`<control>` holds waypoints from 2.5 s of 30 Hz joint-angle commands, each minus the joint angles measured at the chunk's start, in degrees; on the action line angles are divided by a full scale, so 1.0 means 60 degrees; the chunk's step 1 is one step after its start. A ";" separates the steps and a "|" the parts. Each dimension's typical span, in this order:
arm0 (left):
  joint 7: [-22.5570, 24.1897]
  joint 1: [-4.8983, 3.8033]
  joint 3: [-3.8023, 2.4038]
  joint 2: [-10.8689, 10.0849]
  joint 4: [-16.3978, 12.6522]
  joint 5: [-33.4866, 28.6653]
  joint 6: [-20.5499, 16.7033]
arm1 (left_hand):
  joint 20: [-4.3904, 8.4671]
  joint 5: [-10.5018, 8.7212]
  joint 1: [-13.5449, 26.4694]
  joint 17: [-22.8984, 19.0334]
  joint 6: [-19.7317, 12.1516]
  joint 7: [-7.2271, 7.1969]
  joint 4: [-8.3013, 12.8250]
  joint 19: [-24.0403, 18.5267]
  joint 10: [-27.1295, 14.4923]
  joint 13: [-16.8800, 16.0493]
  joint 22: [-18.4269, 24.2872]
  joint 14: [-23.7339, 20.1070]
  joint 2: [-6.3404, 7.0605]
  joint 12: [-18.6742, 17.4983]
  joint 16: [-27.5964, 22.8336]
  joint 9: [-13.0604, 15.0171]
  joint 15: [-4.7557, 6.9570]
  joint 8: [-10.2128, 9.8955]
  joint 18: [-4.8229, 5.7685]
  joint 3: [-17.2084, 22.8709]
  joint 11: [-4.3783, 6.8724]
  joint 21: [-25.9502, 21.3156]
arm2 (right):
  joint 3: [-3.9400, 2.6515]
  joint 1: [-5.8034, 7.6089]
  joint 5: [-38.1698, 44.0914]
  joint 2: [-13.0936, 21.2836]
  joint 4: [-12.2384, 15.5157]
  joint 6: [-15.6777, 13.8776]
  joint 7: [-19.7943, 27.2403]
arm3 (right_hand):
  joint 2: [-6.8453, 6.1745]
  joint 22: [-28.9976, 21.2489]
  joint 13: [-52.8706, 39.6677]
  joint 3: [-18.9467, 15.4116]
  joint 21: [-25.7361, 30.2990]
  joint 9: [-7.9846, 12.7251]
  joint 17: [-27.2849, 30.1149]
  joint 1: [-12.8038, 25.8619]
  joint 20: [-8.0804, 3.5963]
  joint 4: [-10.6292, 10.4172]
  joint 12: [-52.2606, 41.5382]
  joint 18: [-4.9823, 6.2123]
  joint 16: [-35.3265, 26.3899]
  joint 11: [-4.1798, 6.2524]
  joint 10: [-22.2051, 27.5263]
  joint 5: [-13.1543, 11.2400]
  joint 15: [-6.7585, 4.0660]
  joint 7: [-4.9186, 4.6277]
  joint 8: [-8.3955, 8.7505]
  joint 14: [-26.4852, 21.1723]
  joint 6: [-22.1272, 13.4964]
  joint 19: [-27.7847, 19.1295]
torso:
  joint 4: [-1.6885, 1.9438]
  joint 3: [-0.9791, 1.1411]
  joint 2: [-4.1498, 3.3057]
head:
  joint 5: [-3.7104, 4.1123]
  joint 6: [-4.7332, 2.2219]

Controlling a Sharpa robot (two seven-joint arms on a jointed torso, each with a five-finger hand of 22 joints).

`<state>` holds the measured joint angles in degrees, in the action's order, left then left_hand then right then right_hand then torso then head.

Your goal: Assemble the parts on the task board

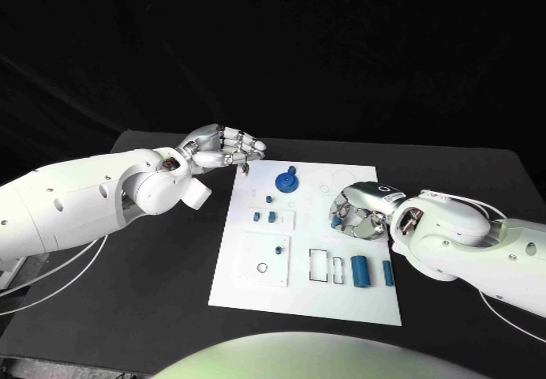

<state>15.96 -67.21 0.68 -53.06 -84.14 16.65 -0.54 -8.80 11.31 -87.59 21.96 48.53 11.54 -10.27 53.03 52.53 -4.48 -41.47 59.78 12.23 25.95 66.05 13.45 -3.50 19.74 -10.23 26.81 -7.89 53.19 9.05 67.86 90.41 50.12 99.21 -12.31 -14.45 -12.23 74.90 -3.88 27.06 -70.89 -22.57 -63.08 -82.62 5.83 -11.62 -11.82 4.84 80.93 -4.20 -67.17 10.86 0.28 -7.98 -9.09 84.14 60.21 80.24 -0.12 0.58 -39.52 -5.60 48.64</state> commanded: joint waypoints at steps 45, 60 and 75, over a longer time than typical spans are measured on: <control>0.0034 -0.0004 -0.0007 0.0121 0.0120 0.0016 0.0232 | -0.0012 -0.0012 0.0133 0.0019 -0.0062 -0.0010 0.0035 -0.0064 -0.0090 -0.0013 -0.0019 -0.0096 -0.0034 0.0069 0.0075 0.0022 0.0010 0.0063 -0.0050 0.0096 0.0000 0.0069 | -0.0080 0.0392 -0.0674 0.0017 0.1469 -0.1463 0.0046 | 0.0155 0.1079 -0.0128 0.0997 -0.0259 -0.0500 0.0100 0.0391 -0.0143 0.0260 0.0135 -0.0153 0.0045 0.0176 -0.0673 -0.0016 -0.0234 0.0212 -0.0654 0.0180 0.0348 0.0196 | 0.0002 0.0001 0.0015 | -0.0044 0.0030; 0.0070 -0.0002 -0.0007 0.0287 0.0195 0.0016 0.0269 | -0.0013 -0.0010 0.0141 0.0020 -0.0067 -0.0010 0.0069 -0.0069 -0.0104 -0.0017 -0.0026 -0.0103 -0.0038 0.0079 0.0082 0.0028 0.0010 0.0075 -0.0052 0.0125 -0.0001 0.0075 | -0.0031 -0.0585 -0.0319 -0.1583 0.1023 -0.1328 0.0316 | 0.0164 0.1044 -0.0125 0.1045 -0.0178 -0.0522 0.0128 0.0410 -0.0143 0.0287 0.0173 -0.0135 0.0038 0.0169 -0.0646 -0.0009 -0.0232 0.0199 -0.0660 0.0176 0.0294 0.0159 | 0.0020 -0.0025 0.0004 | -0.0244 0.0060; 0.0058 -0.0002 -0.0007 0.0331 0.0202 0.0016 0.0307 | -0.0014 -0.0010 0.0150 0.0021 -0.0065 -0.0011 0.0080 -0.0072 -0.0108 -0.0019 -0.0029 -0.0106 -0.0040 0.0085 0.0085 0.0032 0.0009 0.0083 -0.0052 0.0134 -0.0001 0.0077 | 0.0044 -0.1057 -0.0160 -0.2069 0.0606 -0.1166 0.0406 | 0.0166 0.1030 -0.0125 0.1064 -0.0145 -0.0532 0.0118 0.0407 -0.0143 0.0312 0.0185 -0.0128 0.0043 0.0166 -0.0638 -0.0010 -0.0230 0.0193 -0.0664 0.0179 0.0275 0.0144 | 0.0001 -0.0004 0.0000 | -0.0383 0.0159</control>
<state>15.81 -67.18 0.68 -51.18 -82.85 16.72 0.25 -8.80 11.31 -87.29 22.02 48.54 11.54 -9.80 53.03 52.11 -4.53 -41.56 59.57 11.93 26.14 66.27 13.55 -3.29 19.96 -10.23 27.28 -7.89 53.41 9.30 61.66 88.32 37.88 102.95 -20.39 -12.77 -11.32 74.91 -4.68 33.14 -71.95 -22.97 -62.38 -80.66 5.02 -9.63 -11.04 4.84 80.93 -3.03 -70.90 10.62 -0.64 -6.52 -11.24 84.02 61.60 81.05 -0.11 0.53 -39.50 -7.81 49.55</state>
